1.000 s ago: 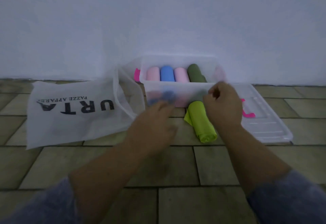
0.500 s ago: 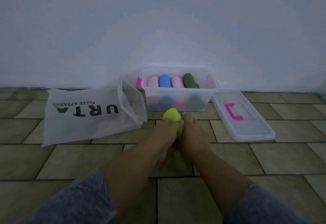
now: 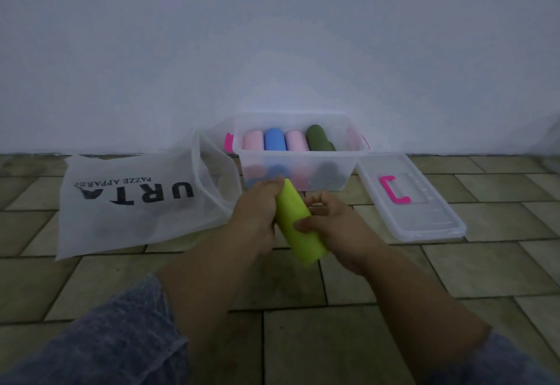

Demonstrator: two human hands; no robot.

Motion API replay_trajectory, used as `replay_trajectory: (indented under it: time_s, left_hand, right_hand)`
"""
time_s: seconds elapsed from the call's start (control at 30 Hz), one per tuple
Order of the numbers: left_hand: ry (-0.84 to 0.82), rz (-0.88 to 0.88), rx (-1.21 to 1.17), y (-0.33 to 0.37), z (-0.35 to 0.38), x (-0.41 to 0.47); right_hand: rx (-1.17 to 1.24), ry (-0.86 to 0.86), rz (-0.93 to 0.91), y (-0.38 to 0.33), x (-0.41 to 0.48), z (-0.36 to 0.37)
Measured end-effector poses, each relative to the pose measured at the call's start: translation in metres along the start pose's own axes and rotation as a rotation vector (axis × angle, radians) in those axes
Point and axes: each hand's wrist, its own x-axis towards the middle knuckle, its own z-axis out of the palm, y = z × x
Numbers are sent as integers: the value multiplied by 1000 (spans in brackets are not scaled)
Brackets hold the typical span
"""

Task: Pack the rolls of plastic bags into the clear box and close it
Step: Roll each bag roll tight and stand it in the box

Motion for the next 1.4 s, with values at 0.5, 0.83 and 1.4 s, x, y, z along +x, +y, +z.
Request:
replay_trajectory:
  time_s: [0.5,0.83,1.4]
  left_hand:
    - [55,295,1723,71,17,92]
    - [42,351,1751,67,12,91]
    - [40,342,1767,66,12,89]
  right_hand:
    - [-953,571,-50,-88,154,-84]
    - [-1554,352,32,-79,183,-71]
    - [-1577,278,28,-74,168,-62]
